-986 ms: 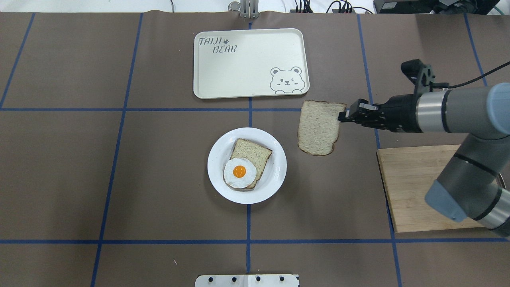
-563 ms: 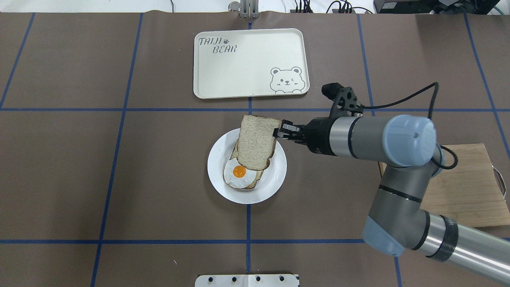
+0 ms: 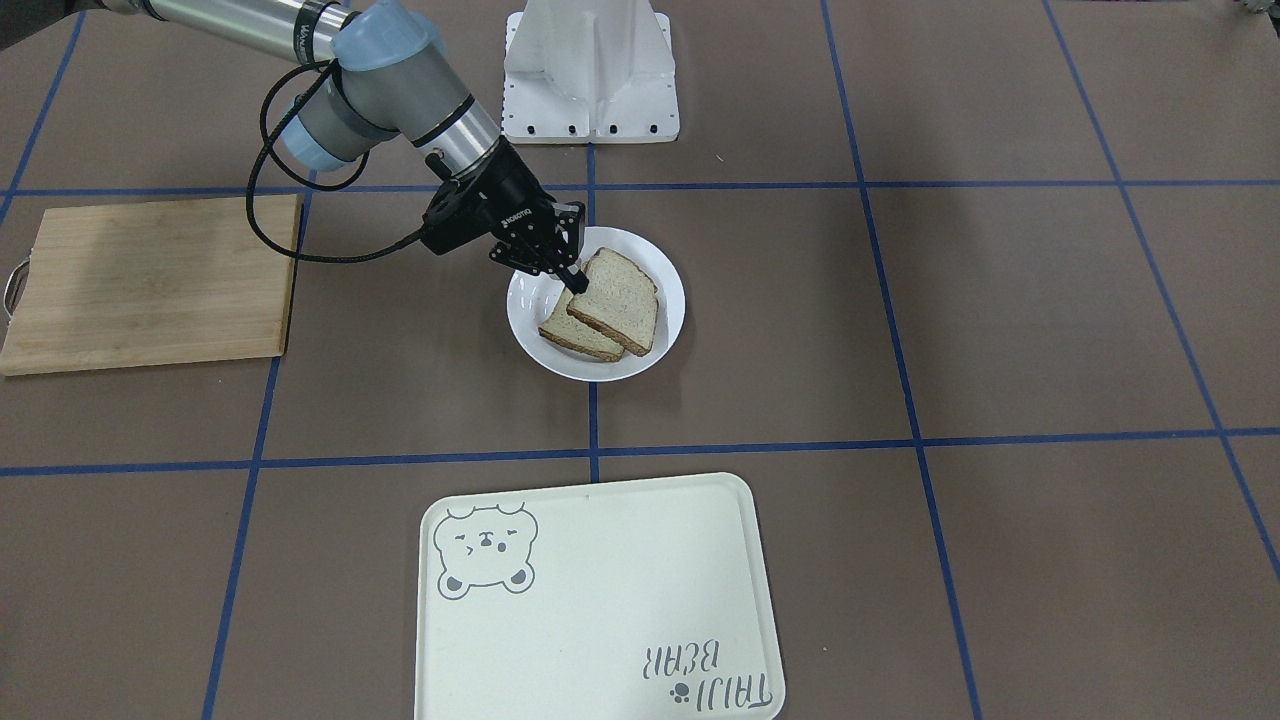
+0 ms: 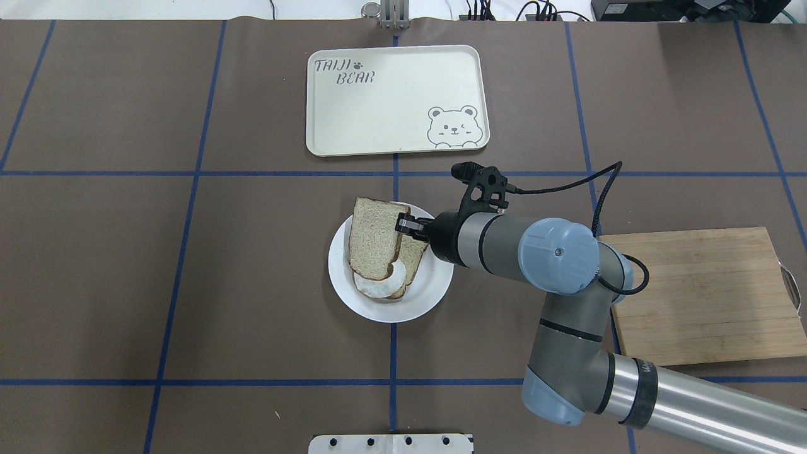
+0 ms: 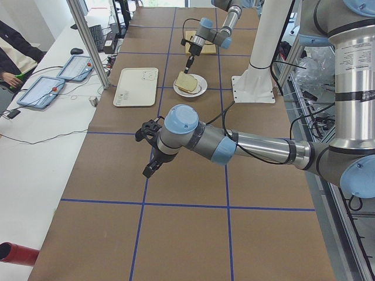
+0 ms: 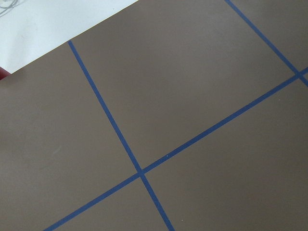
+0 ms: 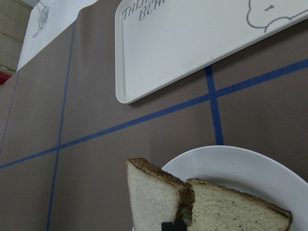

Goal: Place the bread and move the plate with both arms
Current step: 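Lower the bread onto the egg and open the right gripper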

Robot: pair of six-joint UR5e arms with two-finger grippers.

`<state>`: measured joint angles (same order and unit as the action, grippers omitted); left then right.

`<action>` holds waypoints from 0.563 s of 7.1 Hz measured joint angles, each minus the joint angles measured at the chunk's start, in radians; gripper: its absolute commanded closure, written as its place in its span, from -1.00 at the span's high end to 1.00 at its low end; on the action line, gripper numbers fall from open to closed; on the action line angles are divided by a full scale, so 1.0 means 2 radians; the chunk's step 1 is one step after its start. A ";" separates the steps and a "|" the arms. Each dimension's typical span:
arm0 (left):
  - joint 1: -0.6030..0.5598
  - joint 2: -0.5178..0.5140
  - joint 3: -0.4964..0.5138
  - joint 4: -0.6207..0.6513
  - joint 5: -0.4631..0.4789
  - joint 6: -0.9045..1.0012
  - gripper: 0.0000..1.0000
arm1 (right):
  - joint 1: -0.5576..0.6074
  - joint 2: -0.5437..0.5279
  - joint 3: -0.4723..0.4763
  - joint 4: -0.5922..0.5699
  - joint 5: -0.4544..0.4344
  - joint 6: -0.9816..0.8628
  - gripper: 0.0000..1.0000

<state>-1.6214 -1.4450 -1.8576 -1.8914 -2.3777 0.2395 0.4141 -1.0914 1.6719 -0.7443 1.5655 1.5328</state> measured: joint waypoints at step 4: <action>0.001 -0.001 0.000 0.000 -0.002 -0.005 0.97 | -0.003 -0.019 0.002 -0.001 -0.015 -0.015 1.00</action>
<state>-1.6188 -1.4470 -1.8570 -1.8914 -2.3823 0.2300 0.4084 -1.1291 1.6763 -0.7457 1.5358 1.5027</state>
